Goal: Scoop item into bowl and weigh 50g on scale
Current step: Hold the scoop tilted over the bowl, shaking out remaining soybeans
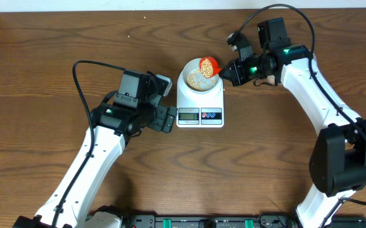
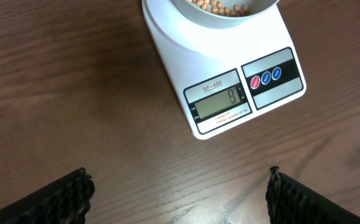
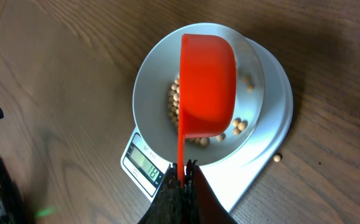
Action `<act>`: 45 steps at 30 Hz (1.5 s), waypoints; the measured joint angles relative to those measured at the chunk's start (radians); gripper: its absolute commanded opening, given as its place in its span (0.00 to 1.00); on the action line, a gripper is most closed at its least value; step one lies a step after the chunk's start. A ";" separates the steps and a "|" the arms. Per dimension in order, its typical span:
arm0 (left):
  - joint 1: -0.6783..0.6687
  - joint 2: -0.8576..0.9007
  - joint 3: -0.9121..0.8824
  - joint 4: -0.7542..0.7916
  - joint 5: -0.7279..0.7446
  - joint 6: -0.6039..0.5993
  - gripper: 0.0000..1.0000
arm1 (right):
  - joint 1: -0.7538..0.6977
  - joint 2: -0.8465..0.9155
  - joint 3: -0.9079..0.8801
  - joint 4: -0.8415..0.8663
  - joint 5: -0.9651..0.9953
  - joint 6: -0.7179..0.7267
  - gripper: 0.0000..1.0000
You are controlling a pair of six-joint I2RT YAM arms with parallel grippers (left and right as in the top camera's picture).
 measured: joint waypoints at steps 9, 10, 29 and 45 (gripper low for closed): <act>0.000 0.000 0.000 0.000 0.000 0.000 0.91 | 0.000 0.000 0.000 0.000 0.000 -0.007 0.01; 0.000 0.000 0.000 0.000 0.000 0.000 0.91 | 0.000 0.000 0.000 0.000 0.000 -0.007 0.01; 0.000 0.000 0.000 0.000 0.000 0.000 0.91 | 0.004 0.000 0.000 0.000 0.002 -0.078 0.01; 0.000 0.000 0.000 0.000 0.000 0.000 0.91 | 0.019 0.000 0.000 -0.002 0.027 -0.135 0.01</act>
